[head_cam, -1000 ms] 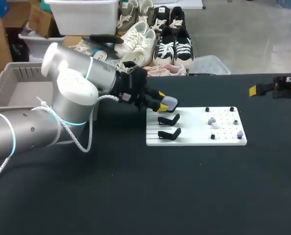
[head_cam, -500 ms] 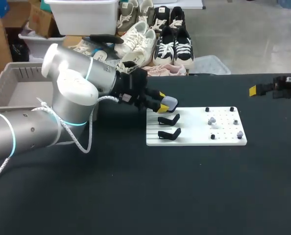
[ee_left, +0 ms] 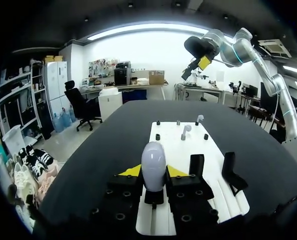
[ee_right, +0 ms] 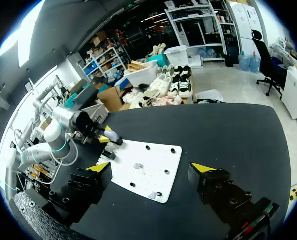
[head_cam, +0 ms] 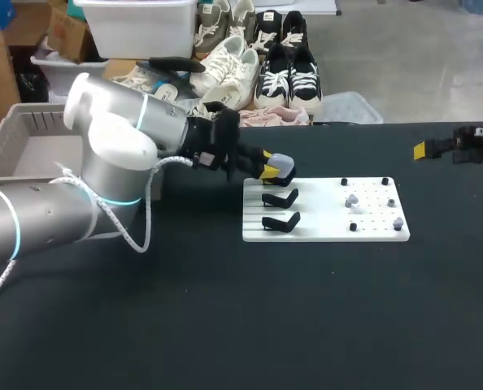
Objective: Pick up each earbud case from the left stands, insert the matching earbuds, close the lid, and place the case in the box.
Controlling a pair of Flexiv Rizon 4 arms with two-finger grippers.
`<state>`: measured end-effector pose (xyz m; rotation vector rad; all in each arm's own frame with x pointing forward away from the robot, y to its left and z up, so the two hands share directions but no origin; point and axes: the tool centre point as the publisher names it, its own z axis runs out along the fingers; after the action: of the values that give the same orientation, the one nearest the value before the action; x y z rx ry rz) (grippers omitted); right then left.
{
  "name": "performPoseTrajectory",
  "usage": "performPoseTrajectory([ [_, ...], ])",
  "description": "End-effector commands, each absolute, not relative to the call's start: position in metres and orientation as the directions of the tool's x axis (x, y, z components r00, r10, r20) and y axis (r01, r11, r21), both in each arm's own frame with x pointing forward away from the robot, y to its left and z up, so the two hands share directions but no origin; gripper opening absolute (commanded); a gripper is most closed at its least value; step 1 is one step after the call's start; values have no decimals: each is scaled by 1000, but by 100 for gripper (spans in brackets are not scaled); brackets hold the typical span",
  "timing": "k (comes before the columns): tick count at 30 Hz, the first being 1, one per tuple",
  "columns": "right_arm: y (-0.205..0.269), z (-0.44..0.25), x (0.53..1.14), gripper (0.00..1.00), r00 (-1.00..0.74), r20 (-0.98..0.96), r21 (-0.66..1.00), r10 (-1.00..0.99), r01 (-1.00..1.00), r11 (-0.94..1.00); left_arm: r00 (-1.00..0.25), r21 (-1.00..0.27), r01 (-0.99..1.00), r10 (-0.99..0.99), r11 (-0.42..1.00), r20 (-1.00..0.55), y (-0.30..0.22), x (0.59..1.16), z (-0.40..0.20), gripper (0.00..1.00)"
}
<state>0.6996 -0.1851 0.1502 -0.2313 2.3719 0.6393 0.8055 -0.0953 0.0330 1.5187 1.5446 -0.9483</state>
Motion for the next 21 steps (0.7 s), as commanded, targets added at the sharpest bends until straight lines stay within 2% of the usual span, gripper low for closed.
performPoseTrajectory([
  [1, -185, 150, 700, 100, -766, -643, 385, 0, -323, 864, -8, -1, 1000, 396, 18, -918, -75, 792, 56, 0],
  [6, -185, 150, 700, 100, -766, -643, 385, 0, -323, 864, -12, -3, 1000, 320, 27, -947, -61, 772, 89, 0],
  [8, -185, 150, 700, 100, -766, -643, 385, 0, -323, 864, 50, 65, 997, 272, 48, -961, -56, 759, 101, 0],
  [13, -185, 150, 700, 100, -766, -643, 385, 0, -323, 864, 100, 117, 990, 189, 78, -977, -50, 722, 127, 0],
  [21, -185, 150, 700, 100, -766, -643, 385, 0, -323, 864, 96, 111, 989, 140, 103, -985, -51, 694, 145, 0],
])
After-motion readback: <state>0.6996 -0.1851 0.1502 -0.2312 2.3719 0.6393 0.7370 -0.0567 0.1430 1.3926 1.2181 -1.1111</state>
